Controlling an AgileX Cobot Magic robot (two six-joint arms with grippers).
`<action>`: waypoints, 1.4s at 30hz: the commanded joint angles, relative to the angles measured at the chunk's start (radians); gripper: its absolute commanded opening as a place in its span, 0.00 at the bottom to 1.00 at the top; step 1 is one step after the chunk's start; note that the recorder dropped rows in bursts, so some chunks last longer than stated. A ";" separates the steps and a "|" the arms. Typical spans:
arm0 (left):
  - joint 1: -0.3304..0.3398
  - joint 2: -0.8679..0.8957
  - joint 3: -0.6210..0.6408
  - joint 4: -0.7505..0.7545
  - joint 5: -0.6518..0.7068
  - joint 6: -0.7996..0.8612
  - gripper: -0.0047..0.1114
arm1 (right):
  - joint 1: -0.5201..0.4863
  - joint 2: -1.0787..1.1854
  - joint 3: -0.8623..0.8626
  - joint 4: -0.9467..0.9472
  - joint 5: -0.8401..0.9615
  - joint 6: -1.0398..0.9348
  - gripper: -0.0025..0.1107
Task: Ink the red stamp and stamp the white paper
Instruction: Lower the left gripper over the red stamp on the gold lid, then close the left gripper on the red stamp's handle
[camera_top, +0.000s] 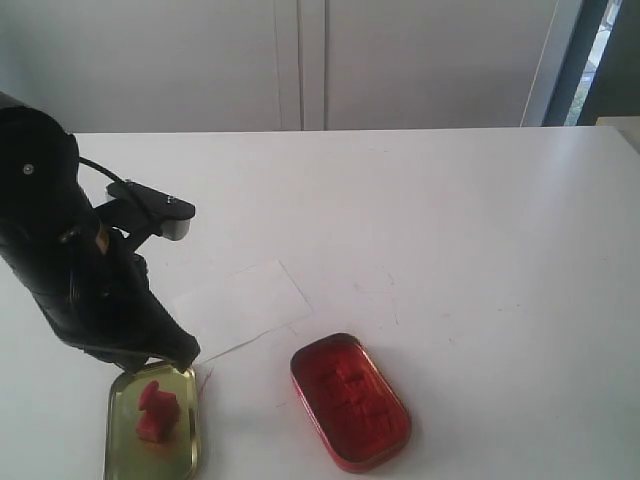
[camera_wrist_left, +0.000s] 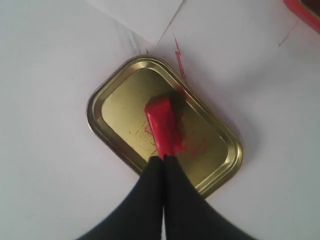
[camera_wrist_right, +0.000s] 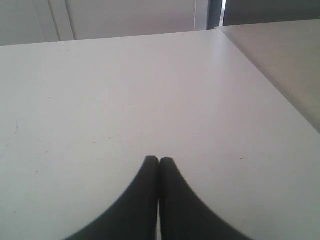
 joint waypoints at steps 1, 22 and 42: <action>-0.008 -0.003 -0.005 -0.003 -0.017 -0.009 0.04 | 0.001 -0.005 0.006 -0.008 -0.014 -0.001 0.02; -0.008 0.081 0.019 -0.004 -0.014 -0.065 0.33 | 0.001 -0.005 0.006 -0.008 -0.014 -0.001 0.02; -0.008 0.157 0.021 -0.004 -0.044 -0.190 0.49 | 0.001 -0.005 0.006 -0.008 -0.014 -0.001 0.02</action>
